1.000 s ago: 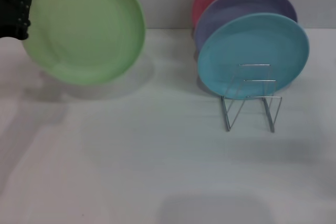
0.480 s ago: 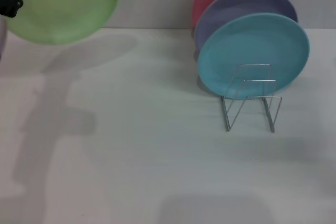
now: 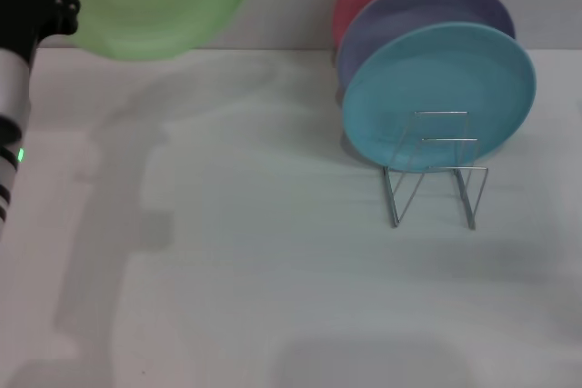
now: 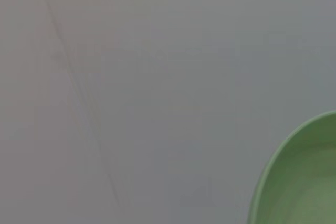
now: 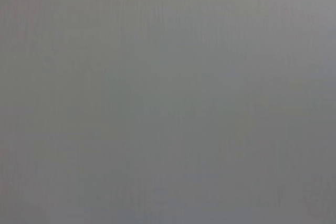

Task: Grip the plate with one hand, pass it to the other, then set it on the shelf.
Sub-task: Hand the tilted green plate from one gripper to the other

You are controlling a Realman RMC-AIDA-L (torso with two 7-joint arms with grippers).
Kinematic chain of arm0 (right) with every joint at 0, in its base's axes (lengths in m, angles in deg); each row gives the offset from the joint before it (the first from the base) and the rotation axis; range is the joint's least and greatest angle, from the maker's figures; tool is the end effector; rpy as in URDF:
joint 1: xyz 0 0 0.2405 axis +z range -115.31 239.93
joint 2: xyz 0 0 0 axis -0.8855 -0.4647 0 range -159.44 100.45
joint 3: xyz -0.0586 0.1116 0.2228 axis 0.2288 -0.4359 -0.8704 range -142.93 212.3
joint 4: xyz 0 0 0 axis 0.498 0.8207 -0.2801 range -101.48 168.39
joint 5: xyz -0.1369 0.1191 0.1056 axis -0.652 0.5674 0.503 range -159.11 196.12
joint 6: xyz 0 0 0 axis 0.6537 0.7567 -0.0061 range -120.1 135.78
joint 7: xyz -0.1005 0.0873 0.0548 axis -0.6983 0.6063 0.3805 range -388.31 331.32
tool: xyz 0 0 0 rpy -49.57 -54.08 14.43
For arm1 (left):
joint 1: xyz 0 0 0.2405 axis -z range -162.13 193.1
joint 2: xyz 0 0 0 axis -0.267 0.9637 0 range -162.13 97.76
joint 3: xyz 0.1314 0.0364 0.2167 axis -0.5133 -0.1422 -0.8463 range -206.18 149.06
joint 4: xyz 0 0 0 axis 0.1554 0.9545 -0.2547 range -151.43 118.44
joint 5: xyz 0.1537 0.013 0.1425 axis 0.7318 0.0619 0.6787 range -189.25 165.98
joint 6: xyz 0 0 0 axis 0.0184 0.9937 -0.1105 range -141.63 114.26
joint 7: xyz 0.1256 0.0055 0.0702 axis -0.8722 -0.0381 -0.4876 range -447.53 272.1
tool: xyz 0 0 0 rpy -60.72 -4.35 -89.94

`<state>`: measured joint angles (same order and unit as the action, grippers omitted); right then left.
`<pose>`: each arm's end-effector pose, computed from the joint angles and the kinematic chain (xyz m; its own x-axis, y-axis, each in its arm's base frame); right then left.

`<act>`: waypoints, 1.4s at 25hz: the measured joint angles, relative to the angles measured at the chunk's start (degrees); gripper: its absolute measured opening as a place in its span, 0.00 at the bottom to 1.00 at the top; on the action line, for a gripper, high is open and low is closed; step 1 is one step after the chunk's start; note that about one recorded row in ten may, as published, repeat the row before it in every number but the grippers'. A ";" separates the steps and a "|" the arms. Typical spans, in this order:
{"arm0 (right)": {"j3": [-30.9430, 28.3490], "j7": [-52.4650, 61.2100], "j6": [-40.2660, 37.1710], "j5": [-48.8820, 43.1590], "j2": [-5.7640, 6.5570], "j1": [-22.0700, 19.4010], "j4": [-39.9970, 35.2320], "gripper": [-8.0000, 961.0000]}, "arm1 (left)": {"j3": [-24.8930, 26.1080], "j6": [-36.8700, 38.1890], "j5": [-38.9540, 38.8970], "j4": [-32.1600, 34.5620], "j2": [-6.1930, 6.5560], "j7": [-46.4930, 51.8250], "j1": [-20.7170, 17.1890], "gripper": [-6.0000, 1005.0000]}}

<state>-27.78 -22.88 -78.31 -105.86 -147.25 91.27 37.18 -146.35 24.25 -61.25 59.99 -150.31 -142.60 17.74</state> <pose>0.3214 0.3369 0.0757 0.6836 0.4287 -0.5907 -0.6981 0.1478 -0.7006 -0.1865 0.3292 0.0282 0.8991 -0.2362 0.3686 0.3835 0.0189 -0.9233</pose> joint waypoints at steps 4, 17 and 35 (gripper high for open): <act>-0.07 0.00 -0.04 0.01 -0.04 -0.23 0.03 0.76 | -1.12 4.48 7.60 -3.52 0.09 15.13 0.07 0.04; 9.04 0.36 -8.54 0.02 -1.43 -6.65 3.42 0.76 | 0.49 12.77 23.72 -18.58 -0.07 51.02 1.13 0.04; 40.77 0.11 -4.71 0.01 -1.49 -11.07 17.34 0.76 | -14.93 25.57 1.04 -32.93 -0.97 43.48 5.62 0.04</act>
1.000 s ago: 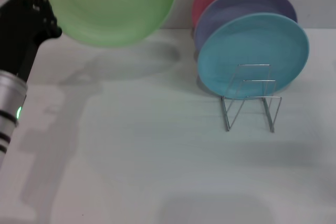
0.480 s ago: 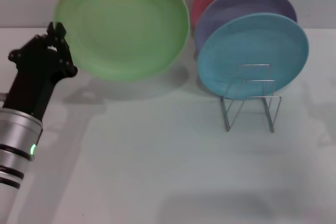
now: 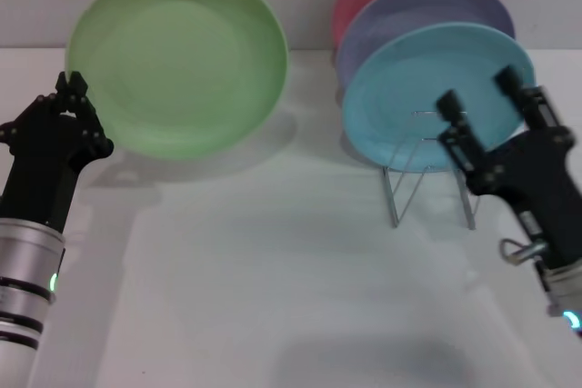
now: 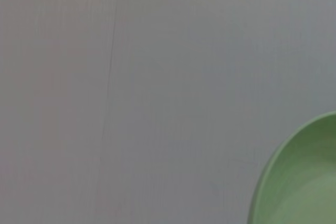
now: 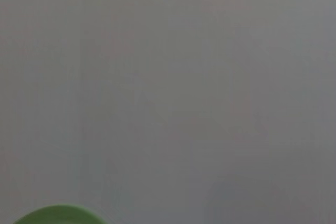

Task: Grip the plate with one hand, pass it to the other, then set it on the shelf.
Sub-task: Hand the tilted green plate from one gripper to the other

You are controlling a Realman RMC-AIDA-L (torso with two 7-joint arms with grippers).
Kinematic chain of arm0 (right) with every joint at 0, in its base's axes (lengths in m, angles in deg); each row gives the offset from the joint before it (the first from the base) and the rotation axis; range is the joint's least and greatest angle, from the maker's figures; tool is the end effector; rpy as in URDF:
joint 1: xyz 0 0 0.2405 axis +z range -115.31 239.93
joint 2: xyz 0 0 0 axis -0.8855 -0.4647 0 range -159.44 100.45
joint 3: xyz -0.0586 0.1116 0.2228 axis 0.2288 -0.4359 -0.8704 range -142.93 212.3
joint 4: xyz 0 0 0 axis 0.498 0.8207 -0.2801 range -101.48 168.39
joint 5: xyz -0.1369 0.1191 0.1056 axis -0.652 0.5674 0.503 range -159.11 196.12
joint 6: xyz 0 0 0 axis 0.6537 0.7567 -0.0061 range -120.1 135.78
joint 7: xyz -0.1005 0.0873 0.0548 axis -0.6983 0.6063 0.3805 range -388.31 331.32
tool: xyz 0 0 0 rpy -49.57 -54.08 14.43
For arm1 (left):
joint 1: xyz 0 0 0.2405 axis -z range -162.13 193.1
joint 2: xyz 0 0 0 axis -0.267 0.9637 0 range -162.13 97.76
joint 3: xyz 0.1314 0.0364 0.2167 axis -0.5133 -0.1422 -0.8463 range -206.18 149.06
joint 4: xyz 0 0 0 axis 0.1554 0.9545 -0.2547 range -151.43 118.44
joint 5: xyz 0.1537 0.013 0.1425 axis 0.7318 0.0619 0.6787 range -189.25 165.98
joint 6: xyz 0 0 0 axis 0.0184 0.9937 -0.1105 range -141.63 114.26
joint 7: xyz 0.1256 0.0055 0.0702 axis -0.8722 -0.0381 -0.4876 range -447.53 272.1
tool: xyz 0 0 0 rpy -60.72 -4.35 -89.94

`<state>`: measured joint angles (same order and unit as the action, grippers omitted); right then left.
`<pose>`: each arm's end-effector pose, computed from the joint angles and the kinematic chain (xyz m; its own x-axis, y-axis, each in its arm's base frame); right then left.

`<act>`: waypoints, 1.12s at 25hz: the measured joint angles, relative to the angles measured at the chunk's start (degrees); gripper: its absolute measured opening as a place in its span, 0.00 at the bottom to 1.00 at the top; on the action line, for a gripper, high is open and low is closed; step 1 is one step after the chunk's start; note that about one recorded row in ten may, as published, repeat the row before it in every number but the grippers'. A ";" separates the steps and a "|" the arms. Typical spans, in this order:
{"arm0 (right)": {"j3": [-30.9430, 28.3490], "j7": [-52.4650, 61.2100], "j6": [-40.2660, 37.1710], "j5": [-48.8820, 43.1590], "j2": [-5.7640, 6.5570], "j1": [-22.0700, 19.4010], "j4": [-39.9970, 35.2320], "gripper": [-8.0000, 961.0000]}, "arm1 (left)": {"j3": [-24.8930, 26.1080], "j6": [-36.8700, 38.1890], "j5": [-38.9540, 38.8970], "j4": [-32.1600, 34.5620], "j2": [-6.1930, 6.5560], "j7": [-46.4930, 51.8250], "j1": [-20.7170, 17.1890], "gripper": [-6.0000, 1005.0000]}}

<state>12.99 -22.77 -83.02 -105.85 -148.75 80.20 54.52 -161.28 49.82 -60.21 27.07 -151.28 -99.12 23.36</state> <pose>0.2537 0.2563 -0.0488 0.5074 0.2926 -0.8105 -0.6565 -0.4779 -0.5836 -0.2607 0.2882 -0.0387 0.6370 -0.1665 0.7527 0.7408 -0.1378 -0.6574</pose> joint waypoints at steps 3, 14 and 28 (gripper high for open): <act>0.97 -0.02 3.19 -0.01 -0.17 0.90 2.58 0.76 | -0.76 0.59 -0.16 -0.19 0.00 -1.54 -0.48 0.04; 1.21 0.03 15.39 -0.04 -0.28 5.54 9.32 0.75 | -3.69 7.17 -0.26 -1.80 0.00 -3.08 -1.43 0.04; -1.00 3.32 26.28 0.51 -0.37 11.68 8.97 0.76 | -8.09 8.72 -5.77 -1.51 -0.08 -8.08 0.07 0.04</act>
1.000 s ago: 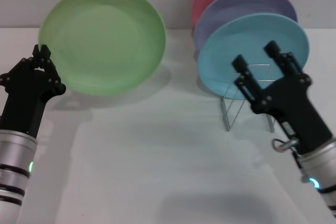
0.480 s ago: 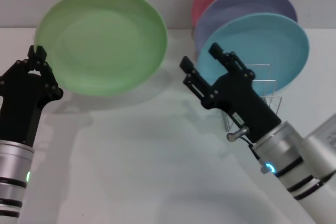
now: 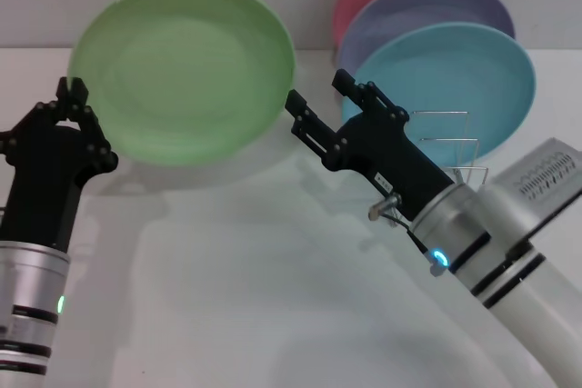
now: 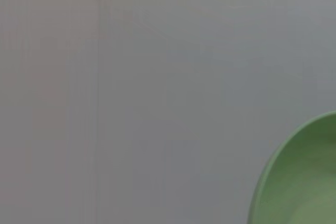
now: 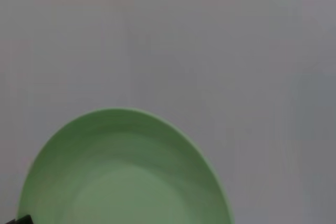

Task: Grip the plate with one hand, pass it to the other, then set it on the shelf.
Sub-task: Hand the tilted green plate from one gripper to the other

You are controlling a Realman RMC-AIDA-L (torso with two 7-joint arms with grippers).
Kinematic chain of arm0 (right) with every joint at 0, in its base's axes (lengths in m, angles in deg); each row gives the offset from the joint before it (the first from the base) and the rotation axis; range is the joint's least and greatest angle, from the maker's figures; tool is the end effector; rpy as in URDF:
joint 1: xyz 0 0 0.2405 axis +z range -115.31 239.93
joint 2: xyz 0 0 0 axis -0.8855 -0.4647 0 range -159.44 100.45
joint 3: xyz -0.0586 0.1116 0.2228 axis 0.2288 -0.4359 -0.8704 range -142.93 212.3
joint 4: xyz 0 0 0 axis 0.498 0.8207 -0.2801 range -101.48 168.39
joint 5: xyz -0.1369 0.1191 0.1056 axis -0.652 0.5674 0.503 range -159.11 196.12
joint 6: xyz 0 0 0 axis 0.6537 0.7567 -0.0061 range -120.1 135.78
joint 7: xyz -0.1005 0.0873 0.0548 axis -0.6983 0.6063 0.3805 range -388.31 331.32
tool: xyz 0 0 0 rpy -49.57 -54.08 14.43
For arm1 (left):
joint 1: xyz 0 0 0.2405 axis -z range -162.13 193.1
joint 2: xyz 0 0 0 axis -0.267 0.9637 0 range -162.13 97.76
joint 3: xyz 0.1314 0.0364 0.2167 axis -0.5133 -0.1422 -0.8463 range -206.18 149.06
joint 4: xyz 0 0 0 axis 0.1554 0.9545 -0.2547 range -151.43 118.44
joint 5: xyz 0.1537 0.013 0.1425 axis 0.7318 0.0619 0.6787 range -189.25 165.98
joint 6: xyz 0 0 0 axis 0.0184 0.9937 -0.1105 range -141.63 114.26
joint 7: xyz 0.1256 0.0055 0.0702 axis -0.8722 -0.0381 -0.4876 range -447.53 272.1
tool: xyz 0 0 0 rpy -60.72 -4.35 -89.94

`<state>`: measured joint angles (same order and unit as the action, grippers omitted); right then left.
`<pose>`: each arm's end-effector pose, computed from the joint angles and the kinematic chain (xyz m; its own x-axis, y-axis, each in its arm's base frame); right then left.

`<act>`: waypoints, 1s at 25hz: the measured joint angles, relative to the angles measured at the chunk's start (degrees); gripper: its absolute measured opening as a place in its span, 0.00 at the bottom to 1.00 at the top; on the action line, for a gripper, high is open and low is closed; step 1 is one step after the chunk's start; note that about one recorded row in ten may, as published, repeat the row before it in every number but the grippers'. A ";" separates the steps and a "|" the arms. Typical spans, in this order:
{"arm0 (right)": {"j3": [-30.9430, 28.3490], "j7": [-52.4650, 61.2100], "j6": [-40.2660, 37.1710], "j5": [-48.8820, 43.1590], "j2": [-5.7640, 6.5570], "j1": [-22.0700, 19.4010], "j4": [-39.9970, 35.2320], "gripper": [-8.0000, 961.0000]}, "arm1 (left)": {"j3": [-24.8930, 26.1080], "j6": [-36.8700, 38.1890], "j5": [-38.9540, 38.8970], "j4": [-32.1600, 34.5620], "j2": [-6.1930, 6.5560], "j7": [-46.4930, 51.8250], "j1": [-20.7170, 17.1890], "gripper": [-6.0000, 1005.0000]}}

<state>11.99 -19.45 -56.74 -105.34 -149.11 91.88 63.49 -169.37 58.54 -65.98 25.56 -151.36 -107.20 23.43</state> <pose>0.1962 0.3139 -0.1075 0.5427 -0.0009 -0.8399 -0.6687 -0.6055 -0.4314 -0.2543 0.2691 -0.0440 0.6956 -0.2421 0.6764 0.6709 -0.1178 -0.7321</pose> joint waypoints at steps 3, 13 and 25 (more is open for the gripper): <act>-0.96 0.32 2.11 0.03 0.00 0.94 -0.08 0.76 | -2.68 0.00 -3.73 0.20 -0.01 -2.18 0.85 0.04; -2.09 0.70 6.38 0.14 0.00 3.17 -0.59 0.75 | -6.78 -0.57 -11.11 1.98 0.00 -5.86 1.78 0.04; -3.01 1.71 10.35 0.19 0.00 4.20 -1.19 0.73 | -9.57 -2.07 -16.62 1.89 -0.01 -8.58 3.67 0.04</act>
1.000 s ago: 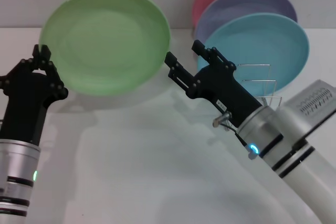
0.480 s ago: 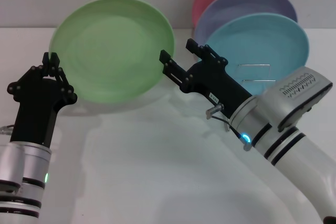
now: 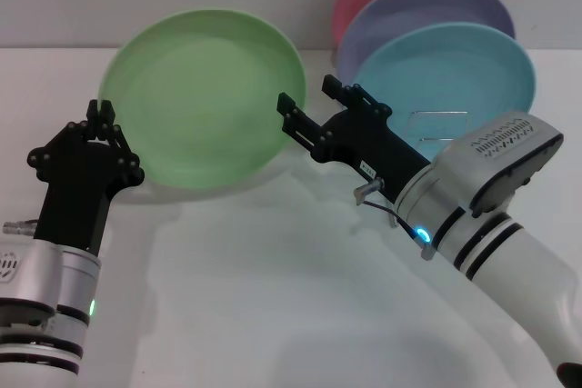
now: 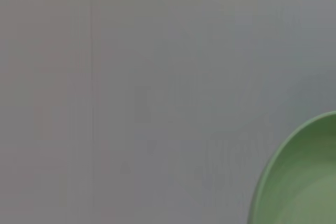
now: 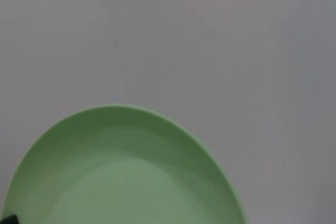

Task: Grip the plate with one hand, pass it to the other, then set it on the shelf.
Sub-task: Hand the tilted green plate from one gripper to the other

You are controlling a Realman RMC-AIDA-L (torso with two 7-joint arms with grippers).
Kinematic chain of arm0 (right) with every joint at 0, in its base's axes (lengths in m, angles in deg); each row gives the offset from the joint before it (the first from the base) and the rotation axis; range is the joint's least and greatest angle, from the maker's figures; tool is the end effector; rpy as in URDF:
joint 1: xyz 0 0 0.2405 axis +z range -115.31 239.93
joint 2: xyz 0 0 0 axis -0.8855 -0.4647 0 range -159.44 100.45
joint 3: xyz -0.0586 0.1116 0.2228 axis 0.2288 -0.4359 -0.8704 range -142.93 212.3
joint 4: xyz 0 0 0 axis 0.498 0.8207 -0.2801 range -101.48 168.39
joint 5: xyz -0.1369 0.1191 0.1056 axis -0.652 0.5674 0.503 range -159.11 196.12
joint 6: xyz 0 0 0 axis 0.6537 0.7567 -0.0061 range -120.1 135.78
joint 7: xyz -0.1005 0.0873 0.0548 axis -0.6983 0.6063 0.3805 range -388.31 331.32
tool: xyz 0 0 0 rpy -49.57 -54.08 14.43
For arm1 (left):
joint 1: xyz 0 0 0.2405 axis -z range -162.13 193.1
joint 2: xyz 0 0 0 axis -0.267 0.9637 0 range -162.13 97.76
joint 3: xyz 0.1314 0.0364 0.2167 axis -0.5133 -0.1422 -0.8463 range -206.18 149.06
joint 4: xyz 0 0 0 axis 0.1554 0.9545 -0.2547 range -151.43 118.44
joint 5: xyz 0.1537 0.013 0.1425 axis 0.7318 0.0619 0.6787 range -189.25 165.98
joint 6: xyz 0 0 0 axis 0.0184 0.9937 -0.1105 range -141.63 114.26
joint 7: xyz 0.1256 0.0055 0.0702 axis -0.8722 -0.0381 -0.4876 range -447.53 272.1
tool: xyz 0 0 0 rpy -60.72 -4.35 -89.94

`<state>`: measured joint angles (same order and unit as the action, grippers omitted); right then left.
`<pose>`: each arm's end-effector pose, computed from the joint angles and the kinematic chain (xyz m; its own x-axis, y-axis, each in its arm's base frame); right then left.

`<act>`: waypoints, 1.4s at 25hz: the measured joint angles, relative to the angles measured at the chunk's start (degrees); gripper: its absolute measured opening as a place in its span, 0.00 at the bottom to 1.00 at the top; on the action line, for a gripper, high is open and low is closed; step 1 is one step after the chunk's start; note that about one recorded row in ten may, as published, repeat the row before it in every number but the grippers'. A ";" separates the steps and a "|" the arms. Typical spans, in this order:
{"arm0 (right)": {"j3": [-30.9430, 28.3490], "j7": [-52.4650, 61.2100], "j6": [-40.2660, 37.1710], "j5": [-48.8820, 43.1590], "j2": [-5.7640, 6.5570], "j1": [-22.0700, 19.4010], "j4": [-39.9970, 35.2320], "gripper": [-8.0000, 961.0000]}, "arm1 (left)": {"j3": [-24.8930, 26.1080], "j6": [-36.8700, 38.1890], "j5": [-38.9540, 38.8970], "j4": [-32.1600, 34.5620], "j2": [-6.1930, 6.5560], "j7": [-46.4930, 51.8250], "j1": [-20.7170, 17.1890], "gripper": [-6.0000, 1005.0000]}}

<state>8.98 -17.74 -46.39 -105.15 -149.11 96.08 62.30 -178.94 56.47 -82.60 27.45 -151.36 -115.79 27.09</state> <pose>0.1959 0.3399 -0.1168 0.6012 -0.1021 -0.7925 -0.6812 -0.5840 -0.4416 -0.2512 0.2719 -0.0655 0.7299 -0.1284 0.6714 0.6661 -0.0870 -0.7407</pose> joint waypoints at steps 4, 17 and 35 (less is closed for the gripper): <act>0.01 0.02 0.65 0.00 0.00 0.21 -0.12 0.72 | -0.64 -0.04 -1.40 0.00 0.00 -0.78 0.43 0.04; 0.00 0.05 2.51 -0.01 0.00 0.63 -0.19 0.68 | -2.75 0.62 -2.96 2.12 0.00 -5.56 -0.29 0.04; -0.06 0.05 4.94 -0.01 -0.18 1.56 -0.19 0.52 | -3.52 1.75 -4.72 3.66 0.00 -8.25 -1.38 0.04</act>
<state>8.93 -17.68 -41.45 -105.16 -149.29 97.64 62.11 -182.46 58.22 -87.31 31.11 -151.36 -124.03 25.71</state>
